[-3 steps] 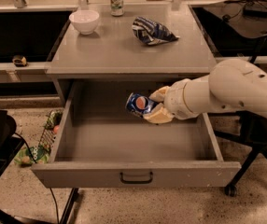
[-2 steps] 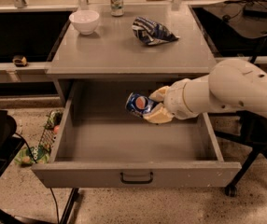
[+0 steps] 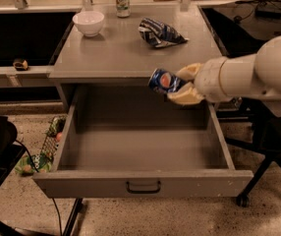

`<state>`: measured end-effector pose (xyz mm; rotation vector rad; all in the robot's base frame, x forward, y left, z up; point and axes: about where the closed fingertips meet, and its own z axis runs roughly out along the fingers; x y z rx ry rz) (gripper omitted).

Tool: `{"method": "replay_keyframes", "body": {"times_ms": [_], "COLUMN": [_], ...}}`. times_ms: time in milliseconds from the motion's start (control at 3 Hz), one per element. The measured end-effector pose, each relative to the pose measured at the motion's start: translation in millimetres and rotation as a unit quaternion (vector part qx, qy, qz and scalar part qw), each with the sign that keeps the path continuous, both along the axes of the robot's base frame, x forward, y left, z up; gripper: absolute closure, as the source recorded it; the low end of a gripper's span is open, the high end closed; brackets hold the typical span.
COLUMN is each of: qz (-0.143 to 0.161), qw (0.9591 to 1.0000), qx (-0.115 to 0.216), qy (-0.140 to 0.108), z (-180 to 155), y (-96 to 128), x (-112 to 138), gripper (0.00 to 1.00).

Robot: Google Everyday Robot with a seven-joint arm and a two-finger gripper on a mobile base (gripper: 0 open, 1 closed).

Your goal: Pick pepsi can from top drawer and place on counter

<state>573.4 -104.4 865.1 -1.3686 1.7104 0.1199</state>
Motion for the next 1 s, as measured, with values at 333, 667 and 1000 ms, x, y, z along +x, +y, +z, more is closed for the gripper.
{"method": "replay_keyframes", "body": {"times_ms": [333, 667, 1000], "qz": [-0.016, -0.016, -0.024], "qw": [0.9989, 0.9989, 0.9987], "qx": [0.011, 0.012, 0.017], "qy": [-0.042, -0.042, -0.041], "z": [52.0, 52.0, 53.2], "y": [-36.4, -36.4, -35.4], "x": [36.0, 36.0, 41.4], "gripper": [1.00, 1.00, 1.00]}}
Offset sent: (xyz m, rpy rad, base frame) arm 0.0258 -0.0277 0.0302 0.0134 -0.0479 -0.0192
